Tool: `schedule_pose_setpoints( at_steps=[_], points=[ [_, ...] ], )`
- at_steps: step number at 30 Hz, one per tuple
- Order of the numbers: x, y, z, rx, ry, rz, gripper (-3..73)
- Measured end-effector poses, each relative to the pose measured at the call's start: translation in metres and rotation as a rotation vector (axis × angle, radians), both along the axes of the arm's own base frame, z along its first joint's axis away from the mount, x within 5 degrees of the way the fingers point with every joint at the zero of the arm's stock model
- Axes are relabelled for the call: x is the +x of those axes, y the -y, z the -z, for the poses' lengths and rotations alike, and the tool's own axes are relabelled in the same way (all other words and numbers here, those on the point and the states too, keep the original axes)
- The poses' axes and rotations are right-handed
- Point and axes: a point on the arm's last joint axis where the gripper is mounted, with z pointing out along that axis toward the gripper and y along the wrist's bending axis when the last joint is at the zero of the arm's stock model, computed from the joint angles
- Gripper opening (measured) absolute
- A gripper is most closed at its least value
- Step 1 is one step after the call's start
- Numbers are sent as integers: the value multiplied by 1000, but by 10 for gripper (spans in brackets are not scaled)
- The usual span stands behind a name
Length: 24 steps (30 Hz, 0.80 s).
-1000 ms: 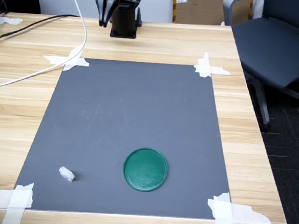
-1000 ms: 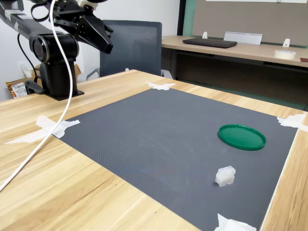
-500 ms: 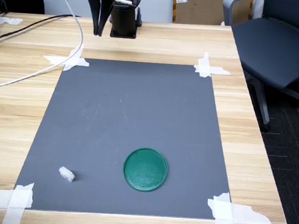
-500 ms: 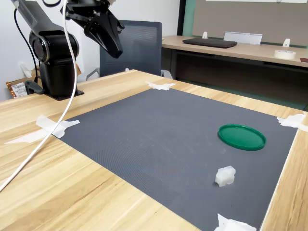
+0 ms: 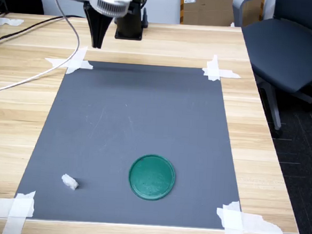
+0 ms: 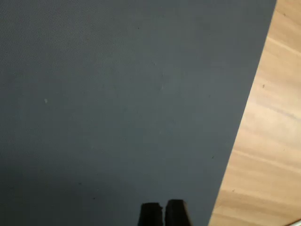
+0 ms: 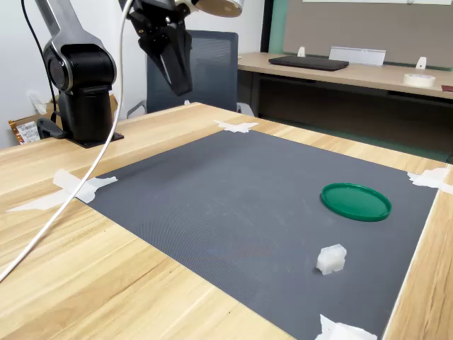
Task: Grasp a white terminal and put it in the green lid.
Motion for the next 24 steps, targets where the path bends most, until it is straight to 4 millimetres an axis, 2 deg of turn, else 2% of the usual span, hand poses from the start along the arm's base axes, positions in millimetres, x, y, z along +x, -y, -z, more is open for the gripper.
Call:
schedule_pose_setpoints(
  at_steps=[7,11,15,24],
  points=[
    [25,-1,2,-40,-62,-47,-13],
    [36,-2,4,-31,-80,-34,30],
    [46,-2,8,-13,-96,-11,114],
    [64,-1,25,13,-136,61,385]
  ],
)
